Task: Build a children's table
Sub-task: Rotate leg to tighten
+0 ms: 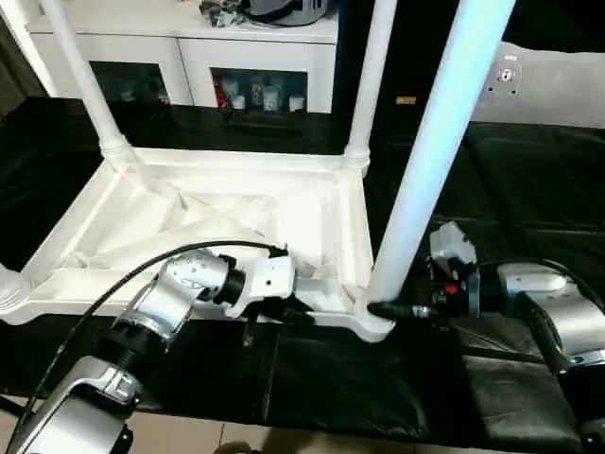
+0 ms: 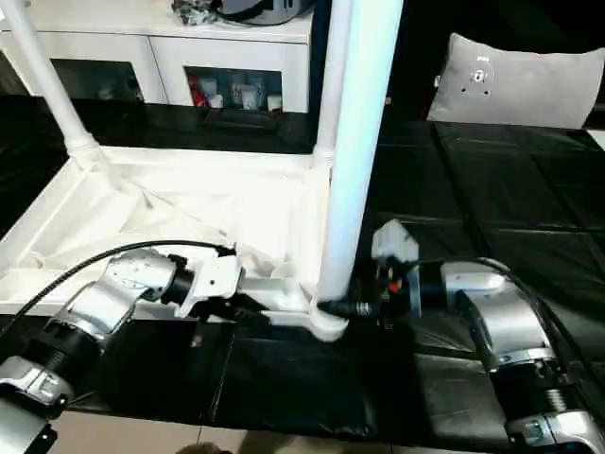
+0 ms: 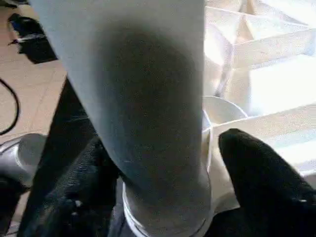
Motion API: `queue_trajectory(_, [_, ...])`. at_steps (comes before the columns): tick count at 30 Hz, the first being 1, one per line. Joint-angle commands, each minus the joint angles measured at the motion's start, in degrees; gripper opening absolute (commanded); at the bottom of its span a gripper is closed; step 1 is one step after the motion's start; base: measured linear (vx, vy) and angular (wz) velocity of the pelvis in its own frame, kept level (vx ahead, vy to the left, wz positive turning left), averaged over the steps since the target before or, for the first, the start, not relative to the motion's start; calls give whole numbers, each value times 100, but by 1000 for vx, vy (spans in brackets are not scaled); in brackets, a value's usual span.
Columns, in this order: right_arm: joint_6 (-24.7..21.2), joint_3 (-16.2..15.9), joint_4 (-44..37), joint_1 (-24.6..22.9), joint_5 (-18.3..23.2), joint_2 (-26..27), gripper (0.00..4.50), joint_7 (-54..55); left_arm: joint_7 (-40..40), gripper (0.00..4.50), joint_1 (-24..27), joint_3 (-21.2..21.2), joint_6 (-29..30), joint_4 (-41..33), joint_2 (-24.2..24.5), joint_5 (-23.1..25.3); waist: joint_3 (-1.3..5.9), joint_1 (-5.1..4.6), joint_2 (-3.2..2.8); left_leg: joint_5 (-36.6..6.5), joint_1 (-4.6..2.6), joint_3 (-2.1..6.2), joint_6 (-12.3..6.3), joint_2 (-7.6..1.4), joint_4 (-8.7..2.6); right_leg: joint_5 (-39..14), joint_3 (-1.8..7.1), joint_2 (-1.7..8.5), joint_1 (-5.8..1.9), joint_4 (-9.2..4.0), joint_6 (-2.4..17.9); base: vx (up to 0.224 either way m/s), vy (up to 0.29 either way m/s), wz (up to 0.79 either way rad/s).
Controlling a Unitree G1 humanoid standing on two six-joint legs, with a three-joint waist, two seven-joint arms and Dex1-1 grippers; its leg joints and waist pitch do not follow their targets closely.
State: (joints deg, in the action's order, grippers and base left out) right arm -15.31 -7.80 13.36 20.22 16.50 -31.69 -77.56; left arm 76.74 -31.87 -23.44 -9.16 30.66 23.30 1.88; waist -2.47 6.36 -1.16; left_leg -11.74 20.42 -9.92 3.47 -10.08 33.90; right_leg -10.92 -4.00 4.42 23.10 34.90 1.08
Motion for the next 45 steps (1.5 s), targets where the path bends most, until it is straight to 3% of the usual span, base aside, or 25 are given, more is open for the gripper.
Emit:
queue_trajectory(1, [-38, -36, -170, -51, 95, -88, 295, -61, 262, 0, 57, -201, -136, -137, 43, 62, 326, -11, 84, -749, -3, 63, -469, -330, -370, -1213, 287, 428, -318, -424, 1192, 0, 0, 0])
queue_trajectory(5, [-79, -88, -201, -95, 120, -122, 250, -138, 283, 0, 66, -212, -169, -111, 89, 43, 329, -6, 93, -726, -1, 63, -455, -328, -370, -1168, 287, 424, -320, -418, 1185, 0, 0, 0])
queue_trajectory(11, [-193, -139, -374, -205, 153, -69, 219, -136, 341, 0, 163, -118, 22, -202, 34, -137, 329, -4, 84, -717, 3, 62, -449, -327, -369, -1176, 282, 423, -318, -419, 1183, 0, 0, 0])
queue_trajectory(16, [-549, -177, -619, -354, 144, 202, 201, 482, 33, 0, 286, 97, 816, -592, -158, -457, 311, -28, 91, -757, 0, 62, -397, -316, -383, -1378, 286, 416, -314, -442, 1134, 0, 0, 0])
queue_trajectory(17, [-817, -255, -734, -356, 18, 324, 200, 852, -140, 0, 313, 166, 1173, -734, -232, -524, 290, -43, 85, -848, 4, 66, -357, -314, -401, -1628, 284, 419, -308, -466, 1071, 0, 0, 0])
queue_trajectory(18, [-918, -275, -809, -357, -25, 414, 200, 1036, -279, 0, 316, 203, 1276, -787, -282, -531, 271, -70, 43, -996, -5, 79, -279, -307, -423, -1949, 277, 410, -298, -504, 989, 0, 0, 0])
queue_trajectory(22, [-1215, -47, -707, -171, -200, 1150, 199, 2305, -1016, 0, 246, 299, 1767, -847, -553, -314, 245, -199, 68, -1323, 1, 124, -84, -265, -458, -2749, 262, 426, -309, -591, 694, 0, 0, 0])
queue_trajectory(23, [-1245, 3, -646, -120, -269, 1302, 199, 2592, -1171, 0, 226, 315, 1833, -834, -616, -258, 242, -252, 60, -1322, -11, 119, -27, -270, -462, -2772, 276, 411, -271, -593, 652, 0, 0, 0])
queue_trajectory(24, [-1319, 76, -566, -57, -344, 1489, 198, 2952, -1371, 0, 199, 338, 1957, -822, -709, -176, 258, -332, 97, -1345, 9, 140, 13, -246, -458, -2838, 251, 413, -293, -593, 621, 0, 0, 0])
queue_trajectory(28, [-1421, 270, -61, 278, -756, 2234, 198, 4431, -2518, 0, -46, 414, 2445, -588, -1257, 293, 271, -450, 75, -1281, -16, 131, 30, -236, -434, -2641, 267, 397, -260, -597, 687, 0, 0, 0])
queue_trajectory(29, [-1383, 409, 167, 419, -771, 2452, 198, 4905, -2939, 0, -138, 483, 2749, -534, -1485, 339, 276, -458, 90, -1178, -5, 112, -18, -230, -420, -2451, 287, 393, -267, -583, 735, 0, 0, 0])
queue_trajectory(31, [-1358, 441, 228, 454, -775, 2497, 198, 5010, -3052, 0, -166, 501, 2827, -511, -1547, 346, 301, -442, 83, -1031, -5, 99, -85, -227, -401, -2168, 292, 392, -283, -566, 809, 0, 0, 0])
queue_trajectory(32, [-1260, 476, 309, 496, -761, 2551, 198, 5093, -3195, 0, -208, 513, 2869, -459, -1628, 369, 310, -427, 84, -856, 16, 93, -151, -236, -400, -1776, 299, 384, -295, -529, 886, 0, 0, 0])
queue_trajectory(34, [-1092, 490, 348, 538, -844, 2657, 266, 5153, -3464, 0, -270, 524, 2858, -383, -1784, 424, 333, -416, 83, -655, 11, 67, -251, -231, -367, -1230, 306, 372, -305, -484, 1029, 0, 0, 0])
queue_trajectory(36, [-1079, 505, 325, 529, -858, 2677, 269, 5135, -3478, 0, -268, 527, 2865, -387, -1806, 436, 350, -393, 85, -392, 32, 69, -398, -232, -353, -716, 300, 375, -344, -426, 1183, 0, 0, 0])
queue_trajectory(39, [-946, 517, 230, 445, -905, 2597, 292, 4989, -3427, 0, -229, 540, 2823, -419, -1743, 524, 335, -389, 79, -439, 39, 70, -473, -240, -359, -691, 289, 382, -354, -427, 1253, 0, 0, 0])
queue_trajectory(43, [-586, 517, 227, 332, -910, 2339, 322, 4792, -3349, 0, -178, 536, 2640, -429, -1576, 554, 321, -374, 82, -669, 32, 74, -423, -251, -369, -1099, 292, 396, -355, -470, 1144, 0, 0, 0])
queue_trajectory(45, [-206, 657, 57, 125, -600, 1936, 349, 4042, -3052, 0, -76, 509, 2371, -401, -1267, 499, 330, -348, 83, -679, 36, 80, -445, -246, -359, -1079, 290, 398, -374, -472, 1091, 0, 0, 0])
